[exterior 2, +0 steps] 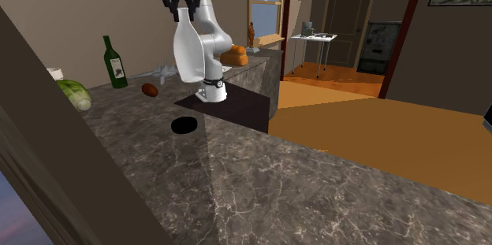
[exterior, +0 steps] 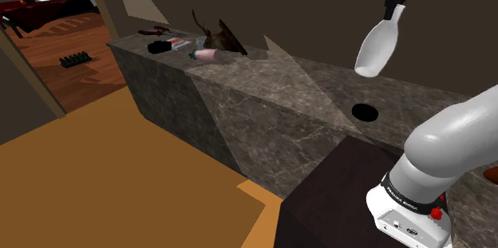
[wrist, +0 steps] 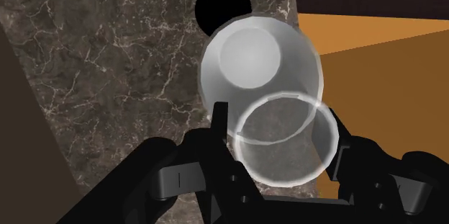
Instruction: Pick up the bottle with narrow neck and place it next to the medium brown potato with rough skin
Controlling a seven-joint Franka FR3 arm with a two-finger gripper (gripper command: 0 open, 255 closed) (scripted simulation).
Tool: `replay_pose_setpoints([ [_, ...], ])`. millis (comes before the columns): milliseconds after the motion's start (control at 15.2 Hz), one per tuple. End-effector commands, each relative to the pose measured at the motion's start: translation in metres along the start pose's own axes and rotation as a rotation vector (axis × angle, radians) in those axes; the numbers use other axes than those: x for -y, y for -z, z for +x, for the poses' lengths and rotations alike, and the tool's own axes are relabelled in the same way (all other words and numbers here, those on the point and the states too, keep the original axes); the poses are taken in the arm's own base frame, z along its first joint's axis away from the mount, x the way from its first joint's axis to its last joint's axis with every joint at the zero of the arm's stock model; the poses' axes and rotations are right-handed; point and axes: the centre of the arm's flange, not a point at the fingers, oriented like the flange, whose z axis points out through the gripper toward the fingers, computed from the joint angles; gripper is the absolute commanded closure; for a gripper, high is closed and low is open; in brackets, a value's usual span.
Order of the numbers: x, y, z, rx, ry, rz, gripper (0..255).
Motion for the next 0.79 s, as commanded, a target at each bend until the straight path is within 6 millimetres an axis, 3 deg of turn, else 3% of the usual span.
replay_pose_setpoints([
  [0, 0.003, 0.004, -0.025, 0.0, 0.0, -0.001, 255],
  [726, 0.023, 0.033, -0.166, 0.0, 0.0, -0.001, 255],
])
